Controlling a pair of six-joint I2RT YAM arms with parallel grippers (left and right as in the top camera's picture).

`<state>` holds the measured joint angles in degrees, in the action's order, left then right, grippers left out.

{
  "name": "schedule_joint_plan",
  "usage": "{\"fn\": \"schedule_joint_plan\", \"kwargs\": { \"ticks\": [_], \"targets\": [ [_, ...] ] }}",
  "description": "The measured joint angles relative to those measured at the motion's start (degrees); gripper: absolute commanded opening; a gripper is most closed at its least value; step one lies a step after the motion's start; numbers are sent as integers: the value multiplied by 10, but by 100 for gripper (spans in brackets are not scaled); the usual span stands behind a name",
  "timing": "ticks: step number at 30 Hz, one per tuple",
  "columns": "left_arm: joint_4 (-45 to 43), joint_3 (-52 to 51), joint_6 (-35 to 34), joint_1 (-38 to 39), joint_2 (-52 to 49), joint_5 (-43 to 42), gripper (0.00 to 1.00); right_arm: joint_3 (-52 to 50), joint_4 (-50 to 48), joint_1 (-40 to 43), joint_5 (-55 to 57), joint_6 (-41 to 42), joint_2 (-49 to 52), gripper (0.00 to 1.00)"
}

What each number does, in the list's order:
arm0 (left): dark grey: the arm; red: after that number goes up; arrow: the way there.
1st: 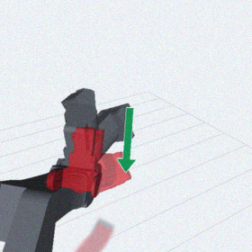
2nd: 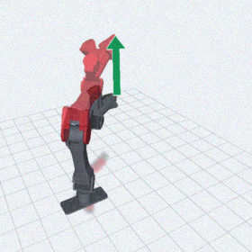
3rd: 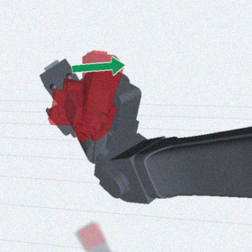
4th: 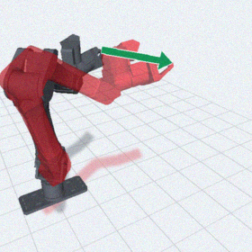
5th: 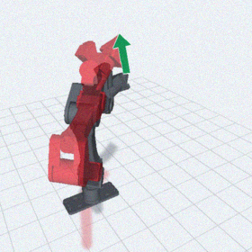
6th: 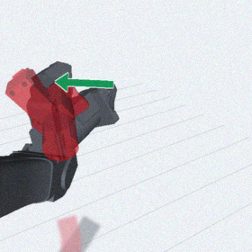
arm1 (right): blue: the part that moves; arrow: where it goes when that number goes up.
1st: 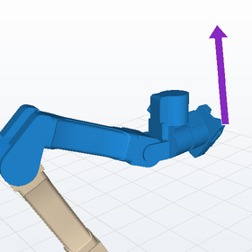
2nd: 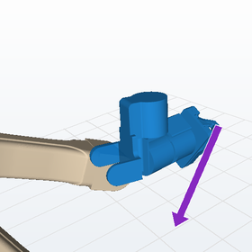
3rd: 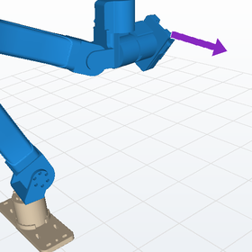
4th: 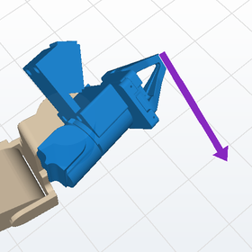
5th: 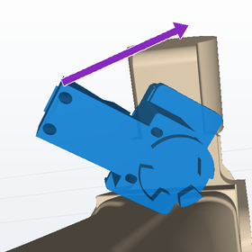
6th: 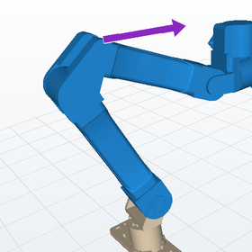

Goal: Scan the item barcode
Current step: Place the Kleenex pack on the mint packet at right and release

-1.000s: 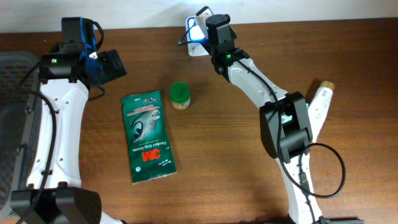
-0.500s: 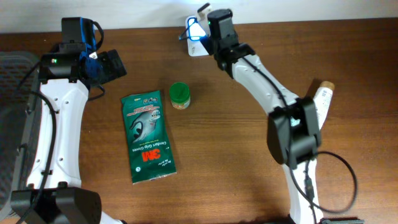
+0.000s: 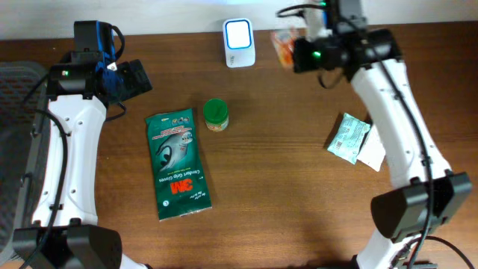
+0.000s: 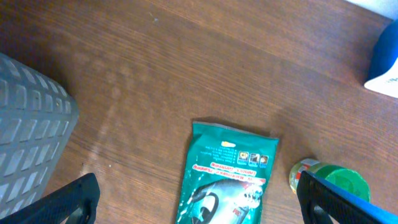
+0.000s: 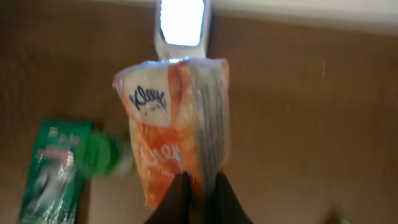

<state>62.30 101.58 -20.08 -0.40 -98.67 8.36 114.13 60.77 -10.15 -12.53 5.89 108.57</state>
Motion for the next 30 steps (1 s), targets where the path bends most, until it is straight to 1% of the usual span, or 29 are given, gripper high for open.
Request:
{"fn": "schedule_joint_plan", "kwargs": {
  "ticks": [2, 3, 5, 9, 14, 18, 22, 26, 30],
  "targets": [
    [0, 0, 0, 0, 0, 0, 99, -2, 74, 21, -12, 19, 2, 4],
    [0, 0, 0, 0, 0, 0, 99, -5, 96, 28, -16, 25, 4, 4],
    [0, 0, 0, 0, 0, 0, 99, -24, 106, 31, -20, 33, 8, 4],
    [0, 0, 0, 0, 0, 0, 99, -114, 68, 30, -4, 72, 34, 4],
    [0, 0, 0, 0, 0, 0, 99, -224, -16, 30, 32, 109, 62, 4],
    [0, 0, 0, 0, 0, 0, 99, -273, -40, 31, 99, 141, 62, 4],
    [0, 0, 0, 0, 0, 0, 99, -301, -38, 37, 141, 156, 62, 5],
    [0, 0, 0, 0, 0, 0, 99, -305, -21, 70, 159, 164, 62, 12],
    [0, 0, 0, 0, 0, 0, 99, -306, -16, 107, 153, 163, 62, 36]
  ]
}}
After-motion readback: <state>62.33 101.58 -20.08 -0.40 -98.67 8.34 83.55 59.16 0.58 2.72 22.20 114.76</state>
